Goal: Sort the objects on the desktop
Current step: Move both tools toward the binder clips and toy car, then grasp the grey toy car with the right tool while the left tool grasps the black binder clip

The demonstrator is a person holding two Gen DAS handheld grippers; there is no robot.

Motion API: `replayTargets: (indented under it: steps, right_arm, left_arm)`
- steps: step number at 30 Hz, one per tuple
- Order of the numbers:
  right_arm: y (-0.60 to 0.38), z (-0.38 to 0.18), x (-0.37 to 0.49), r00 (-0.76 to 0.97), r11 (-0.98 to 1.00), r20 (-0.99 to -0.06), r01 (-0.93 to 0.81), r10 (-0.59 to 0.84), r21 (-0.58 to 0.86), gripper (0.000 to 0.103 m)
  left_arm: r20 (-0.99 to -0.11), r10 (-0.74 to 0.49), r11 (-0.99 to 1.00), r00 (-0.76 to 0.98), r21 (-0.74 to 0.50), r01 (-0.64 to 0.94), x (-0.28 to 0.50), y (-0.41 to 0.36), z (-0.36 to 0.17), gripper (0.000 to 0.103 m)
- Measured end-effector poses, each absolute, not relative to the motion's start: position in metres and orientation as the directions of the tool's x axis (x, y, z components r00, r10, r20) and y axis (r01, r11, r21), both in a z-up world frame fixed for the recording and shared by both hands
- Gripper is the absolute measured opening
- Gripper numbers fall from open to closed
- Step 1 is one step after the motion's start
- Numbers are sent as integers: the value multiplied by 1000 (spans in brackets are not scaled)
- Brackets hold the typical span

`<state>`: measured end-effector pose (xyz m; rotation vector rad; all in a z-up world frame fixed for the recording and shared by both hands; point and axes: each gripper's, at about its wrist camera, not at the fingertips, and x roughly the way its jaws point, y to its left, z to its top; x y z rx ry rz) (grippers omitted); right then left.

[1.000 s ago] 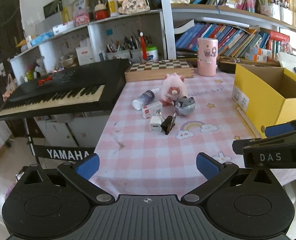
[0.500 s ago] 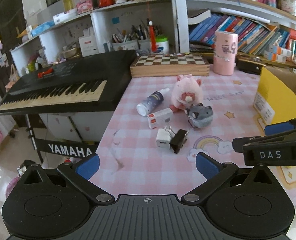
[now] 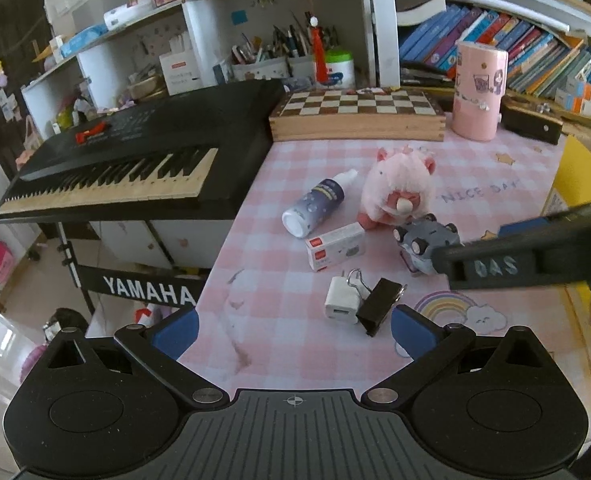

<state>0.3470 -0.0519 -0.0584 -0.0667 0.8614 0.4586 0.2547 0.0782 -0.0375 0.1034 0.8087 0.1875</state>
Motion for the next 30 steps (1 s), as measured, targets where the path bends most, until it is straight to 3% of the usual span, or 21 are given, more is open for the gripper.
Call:
replayTargets:
  steps: [12,20,23,30]
  right_arm:
    - [-33,-82,389,500,894,-783,-421,369,152,64]
    - [-33,-89,398,488,895,-792,-417,366,156,58]
    - [-38,-87,397,492,894,-788,-420,370,158,41]
    - [-61,-77,391,517,911,-783,-384,347,150,41]
  left_arm:
    - [-737,204,978,644,175,-109,269,81,-42,103]
    - [-747,210,977,631,175,-118,273,83,-44,103]
    - [-756,195,981,625,161,-111,276,82,-46,103]
    - [-757,119,991,642,126,-35,287,68,-51,103]
